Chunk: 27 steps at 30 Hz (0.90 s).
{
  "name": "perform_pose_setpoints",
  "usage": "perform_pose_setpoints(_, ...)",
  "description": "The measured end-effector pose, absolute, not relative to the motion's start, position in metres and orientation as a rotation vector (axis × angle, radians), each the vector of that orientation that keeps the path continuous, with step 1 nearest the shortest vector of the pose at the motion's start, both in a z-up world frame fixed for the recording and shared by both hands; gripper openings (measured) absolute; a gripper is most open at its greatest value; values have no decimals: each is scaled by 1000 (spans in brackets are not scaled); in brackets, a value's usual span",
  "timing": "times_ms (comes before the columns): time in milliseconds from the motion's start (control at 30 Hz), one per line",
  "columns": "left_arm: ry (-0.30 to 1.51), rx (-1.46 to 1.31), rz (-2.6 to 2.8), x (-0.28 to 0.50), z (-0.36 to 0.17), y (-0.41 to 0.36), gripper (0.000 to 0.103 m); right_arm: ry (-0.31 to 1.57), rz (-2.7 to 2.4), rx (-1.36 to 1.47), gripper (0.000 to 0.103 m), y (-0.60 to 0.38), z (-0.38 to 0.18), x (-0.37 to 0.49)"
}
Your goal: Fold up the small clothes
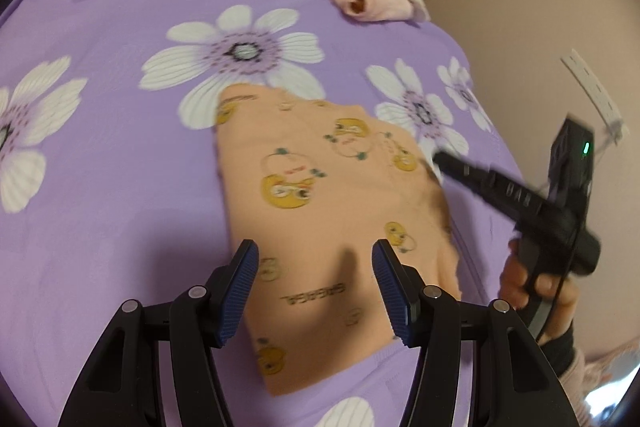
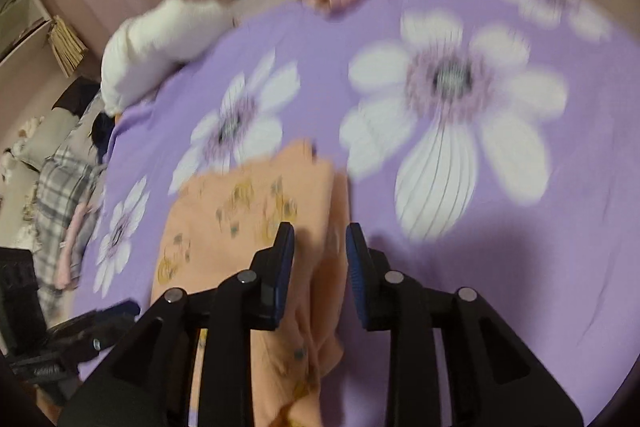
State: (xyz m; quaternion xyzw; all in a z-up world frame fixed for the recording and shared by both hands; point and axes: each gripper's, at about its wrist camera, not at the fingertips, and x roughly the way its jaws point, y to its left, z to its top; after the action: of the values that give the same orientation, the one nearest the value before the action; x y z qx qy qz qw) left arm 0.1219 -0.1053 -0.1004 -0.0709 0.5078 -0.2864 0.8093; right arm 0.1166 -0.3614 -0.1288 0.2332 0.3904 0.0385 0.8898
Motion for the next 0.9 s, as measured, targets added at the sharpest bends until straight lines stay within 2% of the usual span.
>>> perform_pose_setpoints(133,1104,-88,-640,120,-113,-119,57,831,226,474,24,-349,-125,144)
perform_pose_setpoints(267,1127,-64,-641,121,-126,-122,57,977,130,405,16,-342,-155,180)
perform_pose_setpoints(367,1136,-73,-649,123,-128,-122,57,986,82,364,15,-339,-163,183)
perform_pose_setpoints(433,1138,-89,-650,125,-126,-120,57,974,62,346,16,-338,-157,176)
perform_pose_setpoints(500,1136,-110,-645,124,-124,-116,57,937,65,286,21,-331,-146,162)
perform_pose_setpoints(667,1126,-132,-630,117,-123,-109,57,869,119,206,21,-318,-127,108)
perform_pose_setpoints(900,1110,-107,-609,101,-125,-106,57,852,147,126,21,-301,-133,65)
